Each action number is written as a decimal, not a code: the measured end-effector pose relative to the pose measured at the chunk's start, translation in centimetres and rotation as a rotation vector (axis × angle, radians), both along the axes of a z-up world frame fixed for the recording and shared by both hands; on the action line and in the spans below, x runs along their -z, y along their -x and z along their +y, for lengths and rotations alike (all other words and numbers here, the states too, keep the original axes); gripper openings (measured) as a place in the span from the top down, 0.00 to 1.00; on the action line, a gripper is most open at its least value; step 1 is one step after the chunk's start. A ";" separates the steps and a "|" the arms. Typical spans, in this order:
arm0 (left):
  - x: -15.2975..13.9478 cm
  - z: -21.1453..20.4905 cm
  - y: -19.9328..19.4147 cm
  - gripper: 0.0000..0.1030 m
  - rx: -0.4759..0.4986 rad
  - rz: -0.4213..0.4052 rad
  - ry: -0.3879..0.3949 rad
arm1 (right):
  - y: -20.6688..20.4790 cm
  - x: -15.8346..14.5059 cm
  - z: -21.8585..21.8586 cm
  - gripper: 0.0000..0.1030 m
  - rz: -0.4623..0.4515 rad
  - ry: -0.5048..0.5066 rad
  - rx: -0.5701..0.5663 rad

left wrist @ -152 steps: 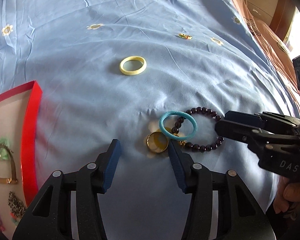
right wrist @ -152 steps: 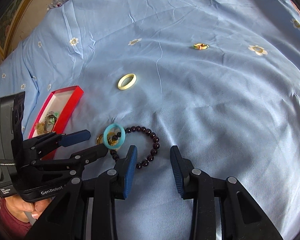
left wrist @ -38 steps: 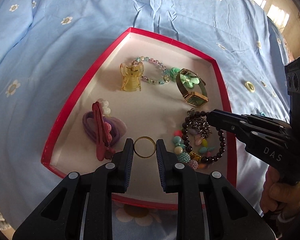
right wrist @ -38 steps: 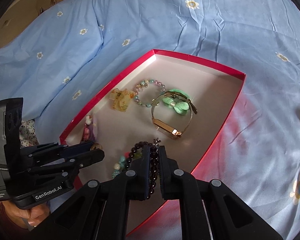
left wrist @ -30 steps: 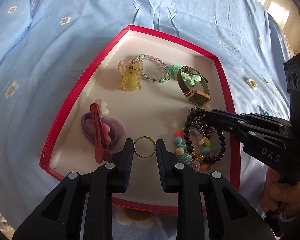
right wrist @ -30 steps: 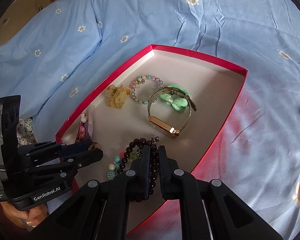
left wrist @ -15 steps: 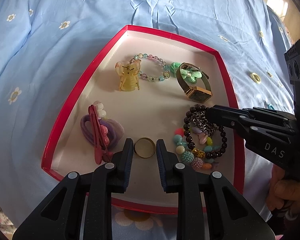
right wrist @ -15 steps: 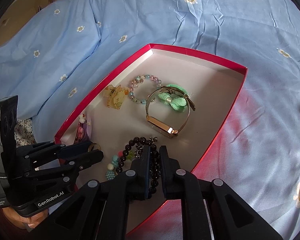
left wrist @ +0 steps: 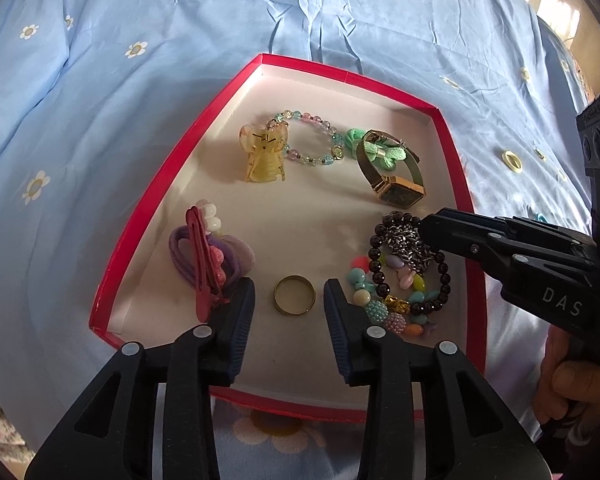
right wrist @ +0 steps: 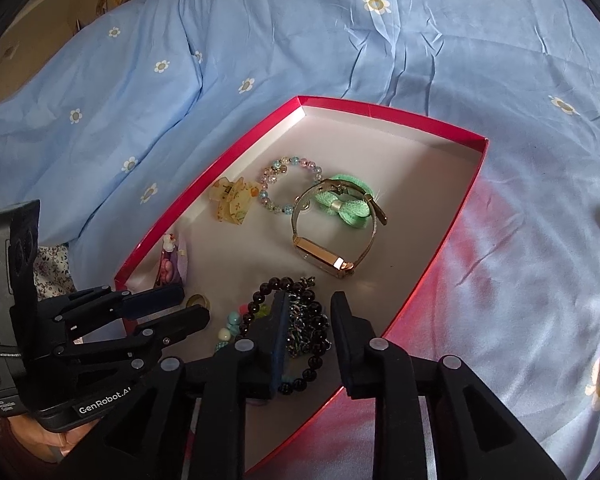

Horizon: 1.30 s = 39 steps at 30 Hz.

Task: Organize jewelry

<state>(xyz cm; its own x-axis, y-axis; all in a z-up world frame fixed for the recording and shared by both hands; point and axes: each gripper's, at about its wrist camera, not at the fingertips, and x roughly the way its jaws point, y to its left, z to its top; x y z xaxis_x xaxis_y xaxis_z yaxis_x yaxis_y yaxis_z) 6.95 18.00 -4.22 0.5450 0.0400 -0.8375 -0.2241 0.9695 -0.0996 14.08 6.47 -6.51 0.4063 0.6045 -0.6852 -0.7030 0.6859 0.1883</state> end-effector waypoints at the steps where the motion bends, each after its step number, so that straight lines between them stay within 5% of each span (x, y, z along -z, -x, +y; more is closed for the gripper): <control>1: -0.2 0.0 0.1 0.63 -0.001 -0.005 0.003 | 0.1 -0.1 -0.1 0.75 0.000 -0.003 0.001; 7: -1.4 -0.4 0.9 0.48 -0.005 -0.031 0.001 | 0.9 -1.2 -1.0 0.65 -0.015 -0.033 0.004; 14: -2.6 0.0 2.7 0.42 -0.051 -0.070 0.001 | 1.8 -2.0 -2.5 0.58 -0.040 -0.070 0.028; 21: -2.9 0.5 4.1 0.20 -0.093 -0.080 0.027 | 2.7 -2.0 -3.6 0.45 -0.032 -0.116 0.027; 32: -2.6 0.9 6.2 0.13 -0.164 -0.090 0.037 | 4.9 -1.3 -4.2 0.21 -0.036 -0.178 -0.026; 39: -2.5 1.1 7.8 0.10 -0.217 -0.109 0.028 | 6.2 -0.9 -4.7 0.18 -0.073 -0.180 -0.027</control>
